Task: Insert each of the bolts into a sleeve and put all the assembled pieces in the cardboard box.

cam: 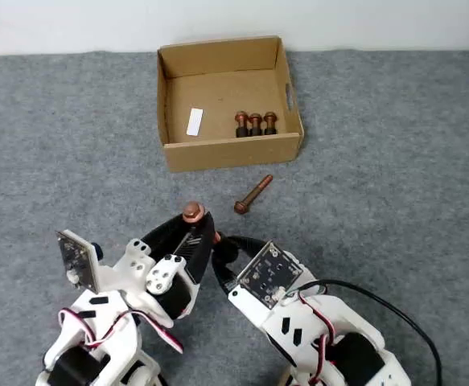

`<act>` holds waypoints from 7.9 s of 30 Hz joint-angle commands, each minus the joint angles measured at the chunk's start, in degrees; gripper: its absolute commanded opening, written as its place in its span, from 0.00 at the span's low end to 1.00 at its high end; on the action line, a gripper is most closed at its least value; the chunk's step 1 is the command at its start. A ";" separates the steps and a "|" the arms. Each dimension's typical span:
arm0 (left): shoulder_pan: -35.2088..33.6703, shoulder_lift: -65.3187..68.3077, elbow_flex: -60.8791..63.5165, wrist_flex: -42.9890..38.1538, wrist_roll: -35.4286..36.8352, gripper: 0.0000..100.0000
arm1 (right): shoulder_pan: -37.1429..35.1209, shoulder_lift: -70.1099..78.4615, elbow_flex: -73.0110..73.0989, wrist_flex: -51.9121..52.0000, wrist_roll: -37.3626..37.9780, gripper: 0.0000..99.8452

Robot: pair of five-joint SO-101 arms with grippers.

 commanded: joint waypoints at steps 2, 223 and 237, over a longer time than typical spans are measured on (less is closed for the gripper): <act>0.62 -0.26 -0.22 2.11 0.44 0.00 | 0.66 -0.48 -1.58 -1.80 0.53 0.01; -20.48 19.43 -2.95 3.08 -25.41 0.00 | 45.23 38.73 -39.65 41.89 -27.78 0.01; -18.20 78.95 -41.63 9.85 -25.85 0.01 | 45.23 30.46 -33.05 42.15 -27.78 0.01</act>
